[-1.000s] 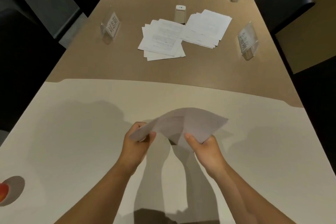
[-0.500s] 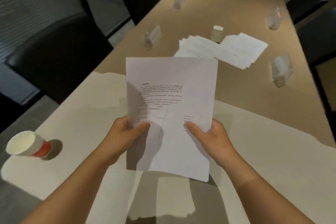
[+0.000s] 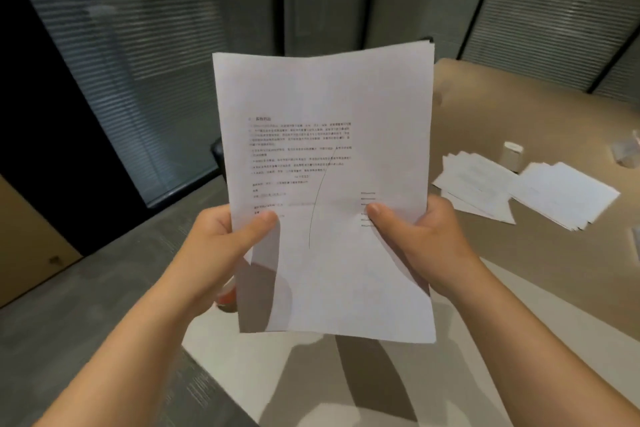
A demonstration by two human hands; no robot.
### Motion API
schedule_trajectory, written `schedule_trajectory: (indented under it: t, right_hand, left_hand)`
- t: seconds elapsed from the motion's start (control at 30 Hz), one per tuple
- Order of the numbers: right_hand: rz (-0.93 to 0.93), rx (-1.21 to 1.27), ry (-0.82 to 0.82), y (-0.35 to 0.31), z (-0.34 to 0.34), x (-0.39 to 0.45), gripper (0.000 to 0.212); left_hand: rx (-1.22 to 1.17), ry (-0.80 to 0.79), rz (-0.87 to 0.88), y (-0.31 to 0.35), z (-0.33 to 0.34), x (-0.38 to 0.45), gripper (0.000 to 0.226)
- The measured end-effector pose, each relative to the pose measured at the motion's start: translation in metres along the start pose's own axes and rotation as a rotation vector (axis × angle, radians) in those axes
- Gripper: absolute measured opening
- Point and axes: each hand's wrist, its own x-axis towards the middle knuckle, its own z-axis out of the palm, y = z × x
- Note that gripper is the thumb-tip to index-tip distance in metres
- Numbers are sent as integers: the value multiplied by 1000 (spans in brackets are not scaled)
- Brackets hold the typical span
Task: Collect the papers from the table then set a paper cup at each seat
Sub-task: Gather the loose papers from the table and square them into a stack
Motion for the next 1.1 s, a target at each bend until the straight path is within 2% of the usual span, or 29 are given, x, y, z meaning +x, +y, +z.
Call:
schedule_trajectory:
  t: [0.33, 0.57, 0.77, 0.9, 1.1]
  right_hand:
    - [-139, 129, -107, -71, 220, 73, 11]
    - [-191, 91, -129, -84, 308, 147, 12]
    - [-238, 121, -87, -65, 364, 253, 17]
    - [-230, 139, -41, -55, 389, 348, 16]
    - [-184, 171, 80, -42, 401, 443, 10]
  left_hand:
    - [-3, 235, 153, 65, -216, -4, 30]
    - [-6, 306, 194, 70, -306, 47, 21]
    - [35, 256, 217, 65, -374, 156, 17]
    - [66, 216, 247, 72, -412, 264, 22]
    - [22, 41, 202, 76, -438, 403, 20]
